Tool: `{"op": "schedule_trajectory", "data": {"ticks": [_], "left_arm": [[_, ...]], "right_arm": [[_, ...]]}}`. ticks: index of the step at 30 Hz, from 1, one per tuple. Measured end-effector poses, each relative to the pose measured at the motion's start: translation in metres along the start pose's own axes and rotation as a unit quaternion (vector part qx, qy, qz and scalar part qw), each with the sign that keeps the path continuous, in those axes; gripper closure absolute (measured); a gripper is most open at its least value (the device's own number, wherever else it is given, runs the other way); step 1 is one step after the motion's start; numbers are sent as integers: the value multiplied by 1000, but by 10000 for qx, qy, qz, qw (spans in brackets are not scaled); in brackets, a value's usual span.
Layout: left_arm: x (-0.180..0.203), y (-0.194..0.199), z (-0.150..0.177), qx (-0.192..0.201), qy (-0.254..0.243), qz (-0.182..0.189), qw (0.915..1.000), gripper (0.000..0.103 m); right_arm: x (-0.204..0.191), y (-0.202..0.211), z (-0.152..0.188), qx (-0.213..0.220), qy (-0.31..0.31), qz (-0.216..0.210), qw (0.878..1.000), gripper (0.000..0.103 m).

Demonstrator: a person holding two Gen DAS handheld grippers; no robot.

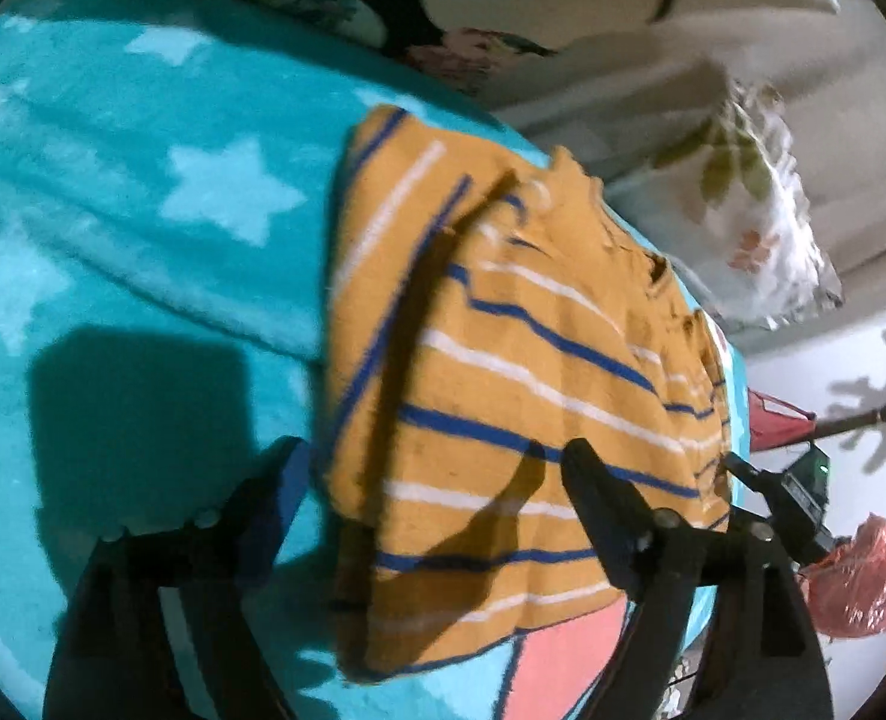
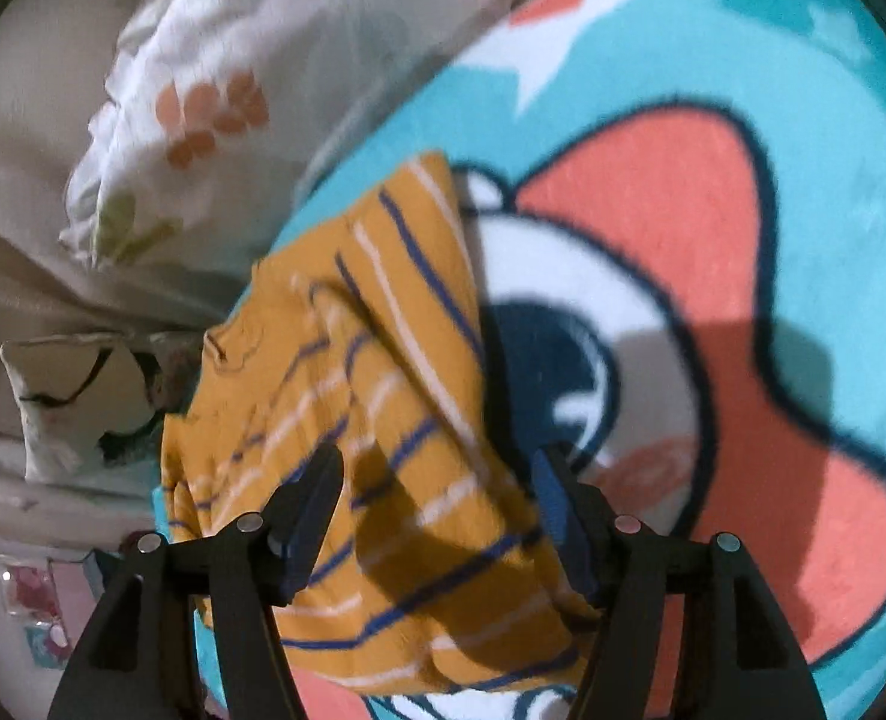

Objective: Fold small clothes
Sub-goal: 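Fold the hem toward the collar with the left gripper while the right gripper holds the side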

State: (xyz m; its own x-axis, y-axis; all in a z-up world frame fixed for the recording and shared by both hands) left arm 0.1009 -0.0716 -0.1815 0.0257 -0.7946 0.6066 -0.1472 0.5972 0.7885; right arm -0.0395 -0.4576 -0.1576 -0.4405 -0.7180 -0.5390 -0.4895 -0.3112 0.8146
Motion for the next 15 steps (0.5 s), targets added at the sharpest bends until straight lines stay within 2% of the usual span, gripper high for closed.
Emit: {"op": "schedule_trajectory", "data": {"ticks": [2,4,5,6,7,8,11,15], "left_arm": [[4,-4,4,-29,11,61,10000,18],[8,-8,3,79,-77,-163,9998,18],[9,-8,3,88,-146,-279,9995,36],[11,-10,4,67,-224,-412,9989,59],[12,-15,7,-182,-175,-435,9987,85],[11,-15,7,-232,-22,-436,9988,86],[-5,9,8,-42,113,-493,9987,88],[-7,35,41,-17,225,-500,9985,88]], "right_arm": [[-4,-6,1,97,84,-70,9999,31],[-10,-12,-1,191,105,-136,9997,31],[-11,-13,-2,257,93,-138,9995,31],[-15,-15,-3,228,63,-212,9995,35],[-18,-20,-2,165,22,-276,9995,42],[-18,-26,1,-3,-45,-376,9993,75],[-17,-24,6,-282,-208,-678,9971,78],[-14,10,18,-384,-130,-991,9943,80]]}}
Point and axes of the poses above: each gripper's, at about its wrist camera, not at the fingertips, and y roughly against the way its jaws point, x to its right, z to its underside, the point moved 7 cm from there along -y, roughly the way its jaws point, and after that the axes turned 11 degrees about y, right-handed, at the moved point
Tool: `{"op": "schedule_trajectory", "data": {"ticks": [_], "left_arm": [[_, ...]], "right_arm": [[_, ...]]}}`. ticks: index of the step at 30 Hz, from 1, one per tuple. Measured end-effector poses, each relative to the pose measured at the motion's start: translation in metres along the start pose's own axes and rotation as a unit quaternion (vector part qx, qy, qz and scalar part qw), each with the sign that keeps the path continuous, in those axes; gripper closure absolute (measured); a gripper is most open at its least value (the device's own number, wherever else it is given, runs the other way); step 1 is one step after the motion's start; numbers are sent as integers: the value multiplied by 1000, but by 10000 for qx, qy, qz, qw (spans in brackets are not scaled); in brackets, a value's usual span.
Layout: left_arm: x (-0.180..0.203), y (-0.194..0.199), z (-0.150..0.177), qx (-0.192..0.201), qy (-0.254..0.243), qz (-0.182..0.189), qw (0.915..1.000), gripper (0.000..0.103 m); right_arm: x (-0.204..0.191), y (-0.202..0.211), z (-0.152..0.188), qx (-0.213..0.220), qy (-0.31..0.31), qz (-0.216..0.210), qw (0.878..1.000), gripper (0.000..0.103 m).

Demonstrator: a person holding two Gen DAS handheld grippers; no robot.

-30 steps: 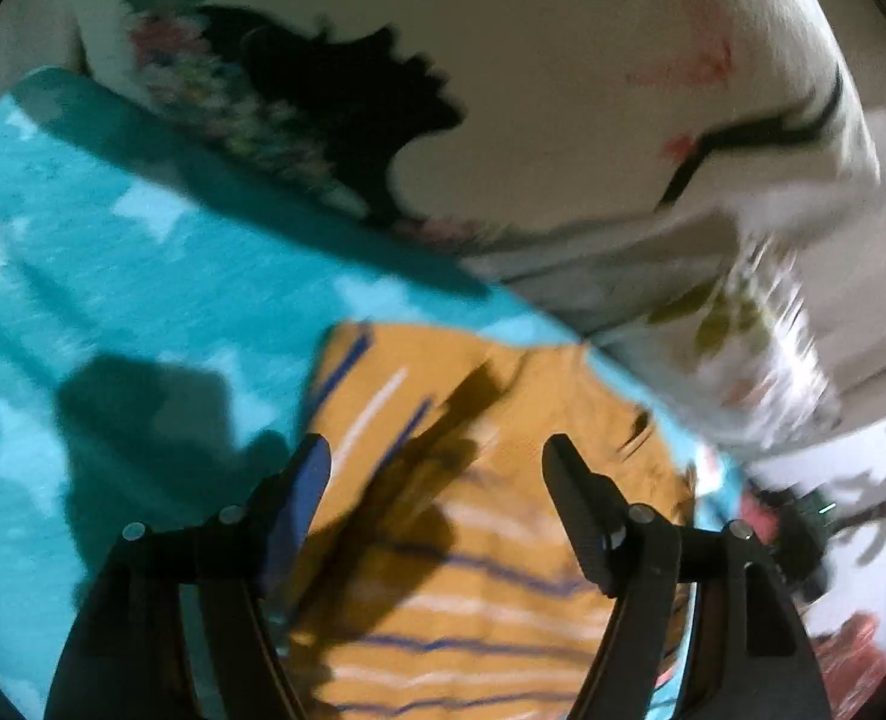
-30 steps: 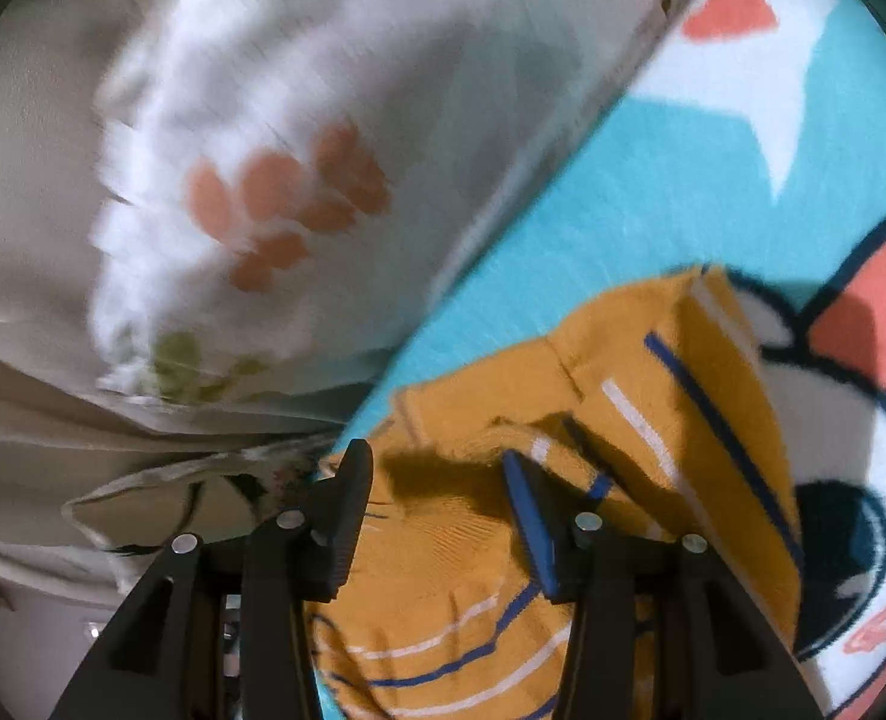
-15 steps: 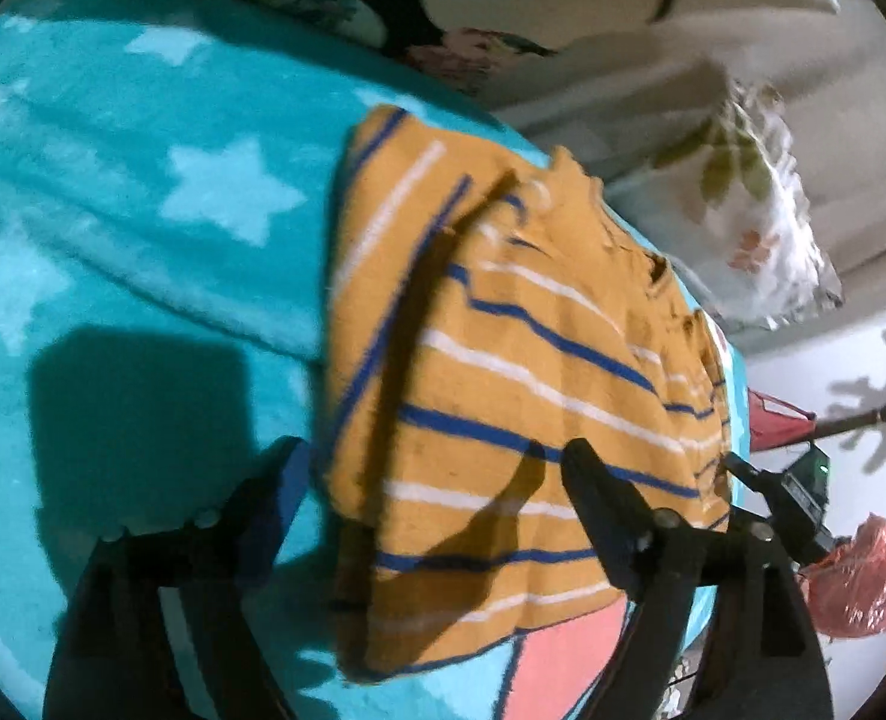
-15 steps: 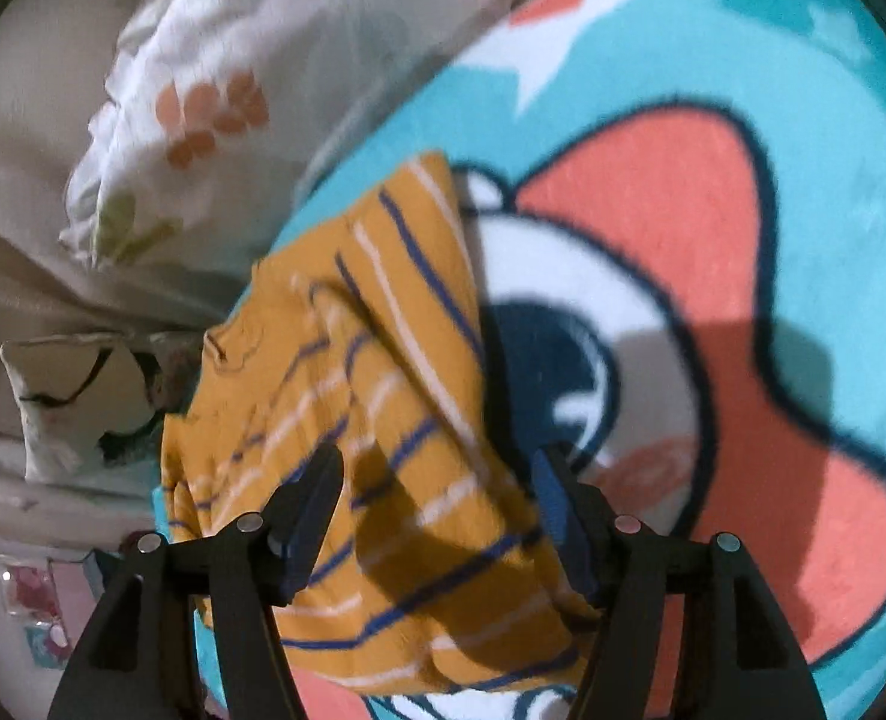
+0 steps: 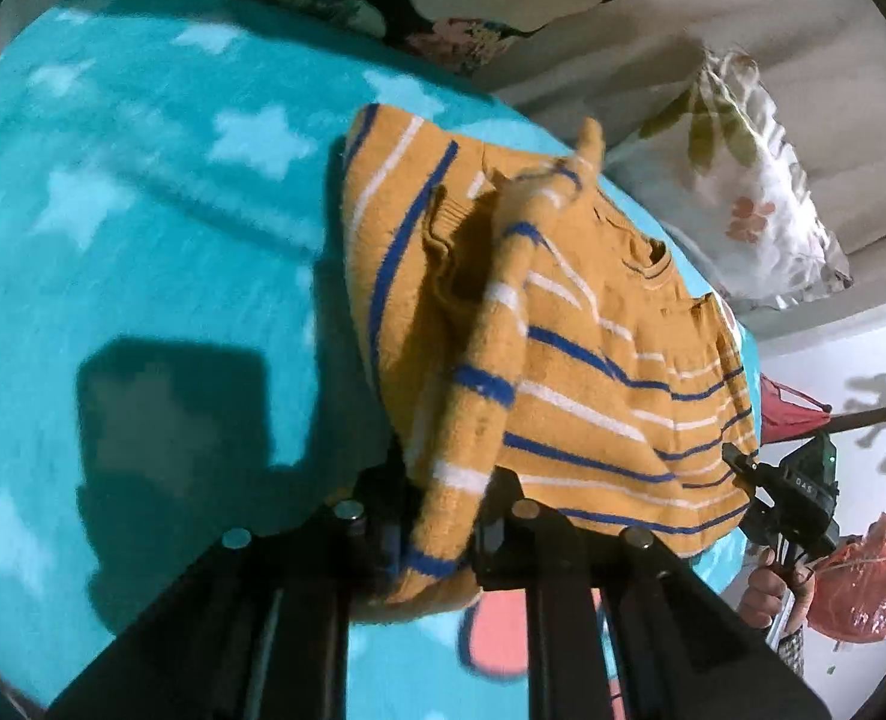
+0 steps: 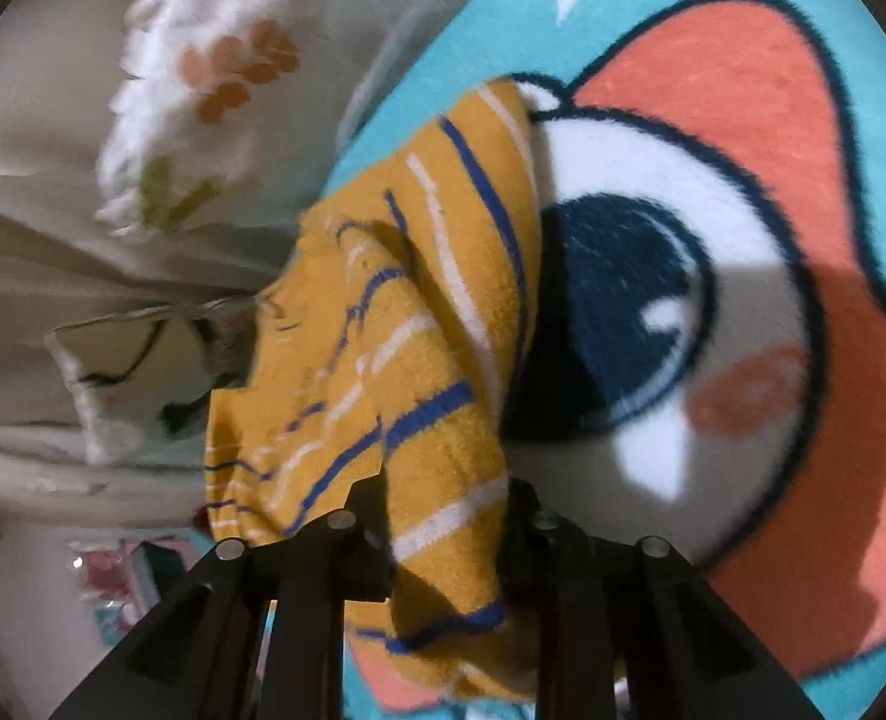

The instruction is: Fold small clothes

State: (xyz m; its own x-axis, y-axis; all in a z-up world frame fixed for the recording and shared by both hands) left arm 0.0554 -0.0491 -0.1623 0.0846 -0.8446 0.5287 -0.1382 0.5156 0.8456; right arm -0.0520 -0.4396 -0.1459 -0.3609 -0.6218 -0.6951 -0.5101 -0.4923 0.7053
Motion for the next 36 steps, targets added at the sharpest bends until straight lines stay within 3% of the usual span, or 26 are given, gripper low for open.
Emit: {"op": "schedule_trajectory", "data": {"ticks": [3,7,8,12,15,17,20,23,27,31,36], "left_arm": [[-24,-9,29,-90,397,-16,9992,88],[-47,-9,35,-11,1126,515,9923,83],[-50,-4,35,27,1212,506,9913,81],[-54,33,37,617,983,-56,9932,65],[-59,61,44,1011,703,-574,9907,54],[-61,68,50,1110,514,-770,9895,51],[-64,59,58,941,295,-1057,9895,51],[-71,56,62,875,52,-1241,9884,51],[-80,55,59,771,-200,-1217,9894,51],[-97,67,49,788,-415,-1242,9883,51],[-131,82,34,823,-367,-1226,9884,51]], "right_arm": [[9,9,28,-281,165,101,9994,80],[25,8,40,-323,164,181,9992,71],[25,13,38,-279,154,176,9993,69],[12,46,26,-39,643,438,9970,60],[4,76,17,358,924,916,9909,58],[-12,82,17,506,1091,1083,9868,57],[-53,70,25,438,1482,1018,9827,57],[-108,32,41,101,2120,873,9733,61],[-177,-47,65,-293,2955,918,9505,68],[-230,-137,73,-661,3209,837,9411,68],[-257,-235,72,-1142,3399,1300,9244,67]]}}
Point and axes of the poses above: each gripper's, at about its wrist camera, not at the fingertips, and y roughly against the way its jaws point, x to its right, z to its underside, the point moved 7 cm from there along -y, roughly the way its jaws point, and after that the axes turned 11 degrees about y, right-handed, at the moved point
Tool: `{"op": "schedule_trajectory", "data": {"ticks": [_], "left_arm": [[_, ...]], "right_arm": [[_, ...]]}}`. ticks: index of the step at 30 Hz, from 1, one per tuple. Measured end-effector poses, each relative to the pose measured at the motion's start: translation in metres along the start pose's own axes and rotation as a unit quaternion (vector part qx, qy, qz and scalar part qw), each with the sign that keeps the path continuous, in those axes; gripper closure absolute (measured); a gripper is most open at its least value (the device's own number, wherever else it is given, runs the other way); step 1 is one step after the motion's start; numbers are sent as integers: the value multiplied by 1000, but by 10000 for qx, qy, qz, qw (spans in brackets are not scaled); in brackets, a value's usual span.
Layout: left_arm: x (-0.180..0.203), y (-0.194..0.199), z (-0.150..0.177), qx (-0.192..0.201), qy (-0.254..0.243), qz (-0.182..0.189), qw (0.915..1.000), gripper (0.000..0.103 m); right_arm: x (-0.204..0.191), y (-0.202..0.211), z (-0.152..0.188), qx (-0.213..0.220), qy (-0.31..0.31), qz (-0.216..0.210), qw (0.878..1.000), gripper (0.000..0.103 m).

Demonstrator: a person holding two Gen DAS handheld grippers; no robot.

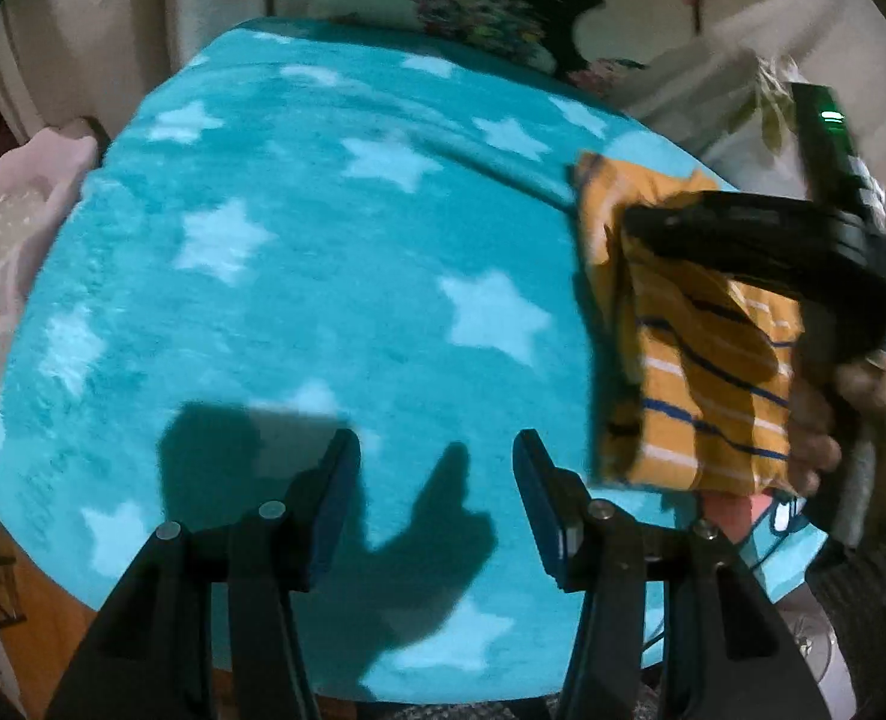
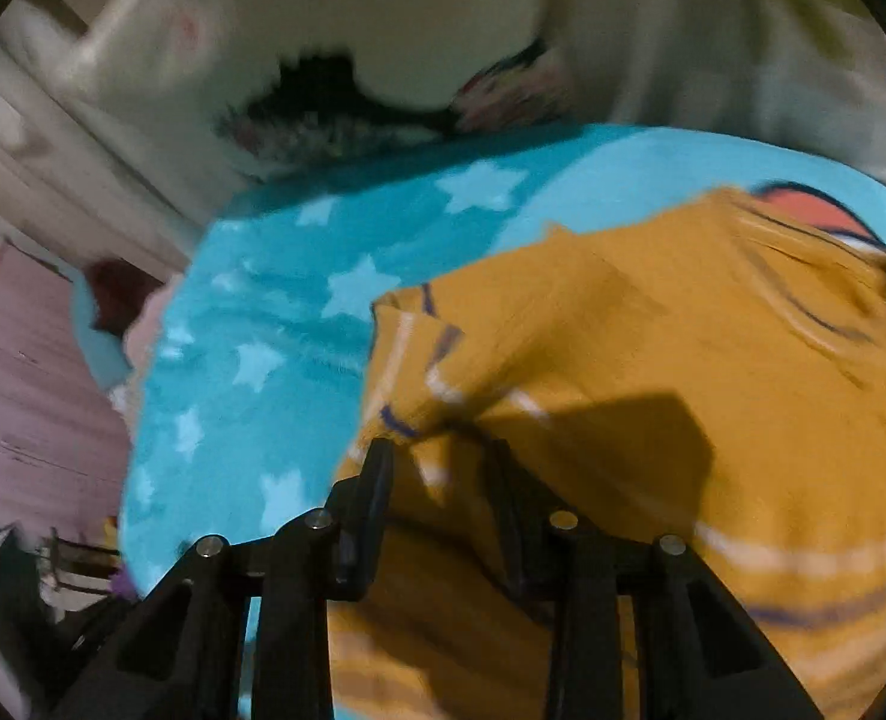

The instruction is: Fold small clothes

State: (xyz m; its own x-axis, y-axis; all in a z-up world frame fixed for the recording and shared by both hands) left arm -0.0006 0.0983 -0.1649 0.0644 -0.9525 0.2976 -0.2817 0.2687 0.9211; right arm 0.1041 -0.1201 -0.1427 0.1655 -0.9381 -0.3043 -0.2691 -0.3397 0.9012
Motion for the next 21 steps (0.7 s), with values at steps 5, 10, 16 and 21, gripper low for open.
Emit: {"op": "schedule_trajectory", "data": {"ticks": [5,10,16,21], "left_arm": [[-34,5,-14,52,305,41,9995,51],[-51,1,-28,53,549,82,9984,51],[-59,-13,-35,-167,932,351,9949,51],[-54,-10,-35,-143,814,306,9961,50]], "right_arm": [[-10,-19,-10,-191,159,337,9991,55],[-17,16,7,-219,39,444,9988,55],[-41,2,37,-492,496,1126,9912,46],[-45,-15,39,-574,796,2137,9720,42]]}}
Point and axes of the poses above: each gripper's, at about its wrist camera, not at the fingertips, and y roughly against the way its jaws point, x to its right, z to its underside, the point moved 7 cm from there along -y, roughly the way its jaws point, and after that the axes turned 11 degrees about y, right-handed, at the moved point
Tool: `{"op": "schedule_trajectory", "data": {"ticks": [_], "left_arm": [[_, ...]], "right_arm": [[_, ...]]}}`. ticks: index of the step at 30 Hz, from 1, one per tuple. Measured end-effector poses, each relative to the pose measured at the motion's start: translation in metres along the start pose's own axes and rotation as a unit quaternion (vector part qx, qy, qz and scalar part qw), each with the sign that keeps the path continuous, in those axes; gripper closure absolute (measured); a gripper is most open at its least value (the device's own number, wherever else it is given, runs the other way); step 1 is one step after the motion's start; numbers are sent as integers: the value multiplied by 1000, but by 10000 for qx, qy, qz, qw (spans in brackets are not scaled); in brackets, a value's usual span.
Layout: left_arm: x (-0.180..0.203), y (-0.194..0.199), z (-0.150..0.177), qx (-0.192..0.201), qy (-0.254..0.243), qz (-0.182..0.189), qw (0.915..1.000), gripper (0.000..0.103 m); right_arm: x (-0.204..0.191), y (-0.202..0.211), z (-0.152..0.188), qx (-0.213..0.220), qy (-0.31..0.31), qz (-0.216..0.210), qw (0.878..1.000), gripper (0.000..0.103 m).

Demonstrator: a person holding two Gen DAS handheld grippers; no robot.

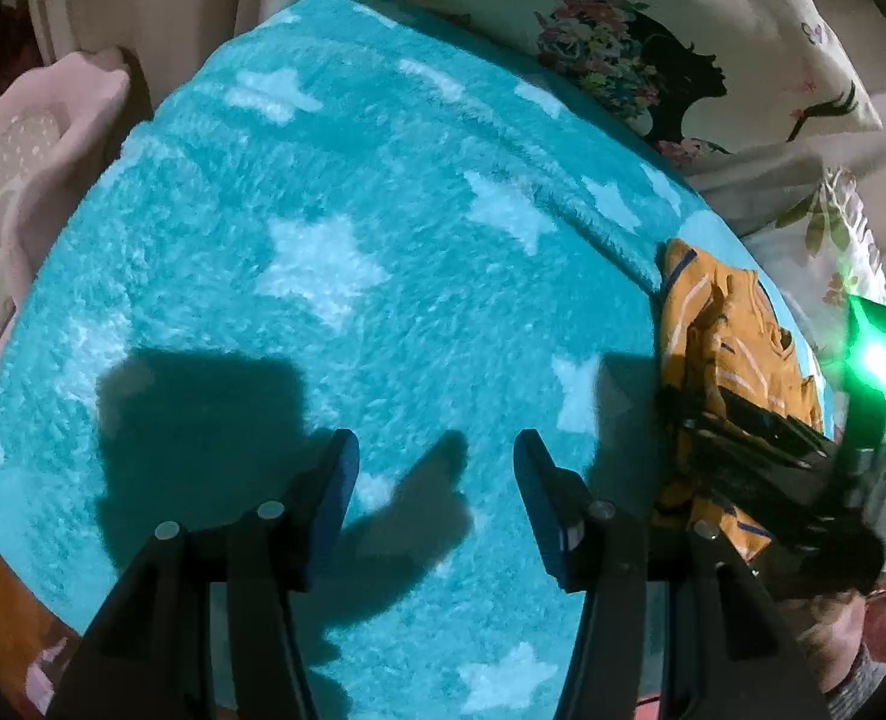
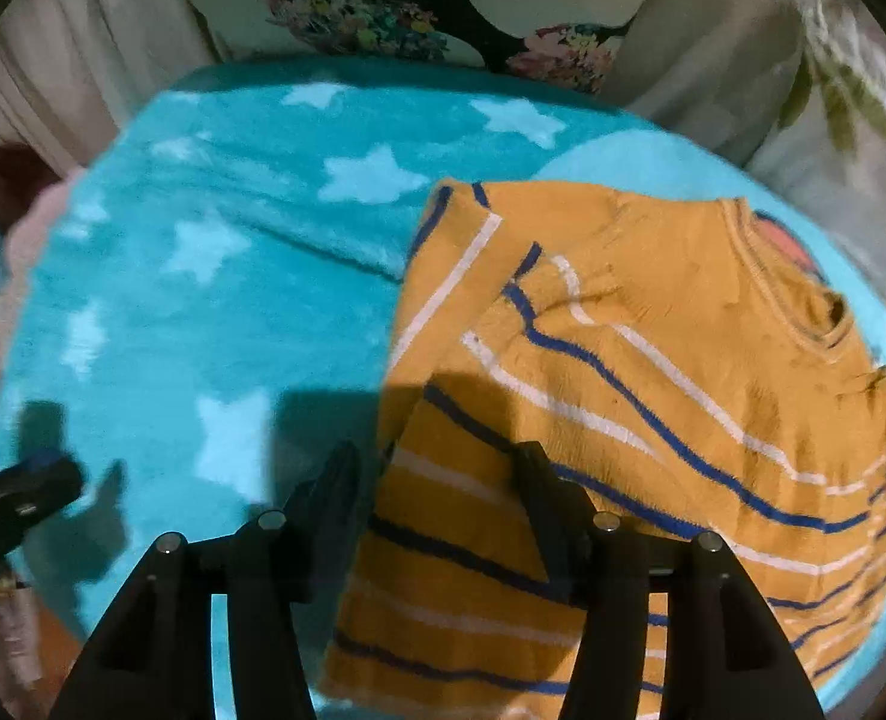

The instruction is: Fold small clothes

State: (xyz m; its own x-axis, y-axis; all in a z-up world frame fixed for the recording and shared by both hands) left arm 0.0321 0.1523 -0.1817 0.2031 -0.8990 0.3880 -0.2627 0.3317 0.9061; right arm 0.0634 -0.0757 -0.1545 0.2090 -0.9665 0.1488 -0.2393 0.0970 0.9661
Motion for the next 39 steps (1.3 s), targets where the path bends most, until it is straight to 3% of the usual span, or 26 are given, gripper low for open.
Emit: {"op": "schedule_trajectory", "data": {"ticks": [4,6,7,9,12,15,20,23,26,29,31,32,34,35,36,39], "left_arm": [[5,3,-1,30,-42,-18,10000,50],[10,4,0,43,-57,-14,10000,50],[11,4,1,47,-68,-14,10000,50],[15,3,2,63,-70,-22,10000,50],[25,3,4,72,-45,71,9999,50],[39,1,6,44,-79,20,10000,50],[83,7,20,21,-193,76,9998,49],[123,7,37,5,-295,218,9993,49],[172,3,56,-39,-521,430,9977,46],[229,-10,80,-135,-861,651,9941,45],[269,-24,98,-208,-1176,782,9898,45],[286,-32,107,-256,-1313,802,9878,45],[315,-52,125,-453,-1526,858,9835,45],[325,-60,133,-529,-1608,853,9819,45],[330,-63,135,-481,-1644,778,9821,45],[338,-64,136,-226,-1559,729,9848,42]], "right_arm": [[-6,-4,1,40,258,631,9977,45],[-3,-1,2,105,262,764,9967,65],[-1,1,2,150,226,729,9970,70],[4,4,-1,242,97,476,9985,83],[20,13,-1,461,-256,-67,9986,86],[47,28,3,733,-836,-790,9907,87],[102,65,21,1314,-1753,-1834,9583,88],[161,81,49,1718,-2373,-2406,9254,88],[224,84,95,2004,-2945,-2595,8977,88],[277,60,151,1905,-3457,-2629,8804,91],[309,36,191,1745,-4015,-2784,8549,94],[322,26,208,1686,-4261,-2753,8451,102],[348,7,237,1592,-4740,-2885,8165,102],[356,5,243,1584,-4823,-2976,8085,102],[361,8,247,1629,-4806,-3030,8066,101],[360,31,238,1783,-4408,-3134,8220,98]]}}
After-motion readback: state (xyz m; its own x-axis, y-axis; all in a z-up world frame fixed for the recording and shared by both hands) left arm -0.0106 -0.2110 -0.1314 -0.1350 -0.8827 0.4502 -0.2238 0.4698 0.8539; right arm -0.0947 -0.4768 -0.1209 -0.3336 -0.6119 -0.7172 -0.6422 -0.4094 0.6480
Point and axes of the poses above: each gripper's, at about its wrist camera, not at the fingertips, and y roughly against the way its jaws point, x to its right, z to its underside, the point moved 7 cm from there along -y, roughly the way its jaws point, and after that the axes turned 11 degrees about y, right-handed, at the moved point
